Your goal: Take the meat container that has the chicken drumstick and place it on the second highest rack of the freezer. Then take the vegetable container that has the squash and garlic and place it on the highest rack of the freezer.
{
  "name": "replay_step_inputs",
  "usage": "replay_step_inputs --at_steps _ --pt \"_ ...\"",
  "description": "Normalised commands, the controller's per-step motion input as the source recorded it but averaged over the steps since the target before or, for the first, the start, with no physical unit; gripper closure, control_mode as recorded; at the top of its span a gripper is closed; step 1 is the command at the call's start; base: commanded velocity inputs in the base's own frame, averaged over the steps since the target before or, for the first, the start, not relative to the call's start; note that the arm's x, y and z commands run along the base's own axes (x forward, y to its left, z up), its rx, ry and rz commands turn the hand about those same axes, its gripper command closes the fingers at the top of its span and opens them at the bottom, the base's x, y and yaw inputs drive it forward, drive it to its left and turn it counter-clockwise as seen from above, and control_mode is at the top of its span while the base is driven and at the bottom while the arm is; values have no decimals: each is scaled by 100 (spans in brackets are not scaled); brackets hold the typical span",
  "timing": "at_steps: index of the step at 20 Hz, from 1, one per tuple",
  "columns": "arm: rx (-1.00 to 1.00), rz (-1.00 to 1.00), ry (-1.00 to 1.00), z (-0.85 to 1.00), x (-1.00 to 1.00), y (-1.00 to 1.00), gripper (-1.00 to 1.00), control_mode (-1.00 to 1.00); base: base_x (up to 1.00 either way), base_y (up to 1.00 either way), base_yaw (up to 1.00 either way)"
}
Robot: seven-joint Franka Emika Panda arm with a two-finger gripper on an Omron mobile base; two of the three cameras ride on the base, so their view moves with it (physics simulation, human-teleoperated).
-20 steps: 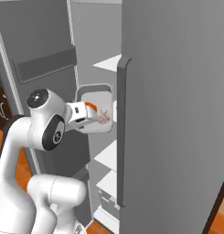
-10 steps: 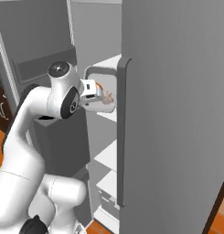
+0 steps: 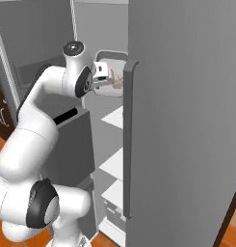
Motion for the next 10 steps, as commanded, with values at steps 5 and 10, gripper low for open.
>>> replay_step_inputs --at_steps 5,10 --pt "1 -13 3 8 87 -32 100 -100 0 0 0" --pt "1 -10 -2 1 64 -13 100 -100 0 0 0"
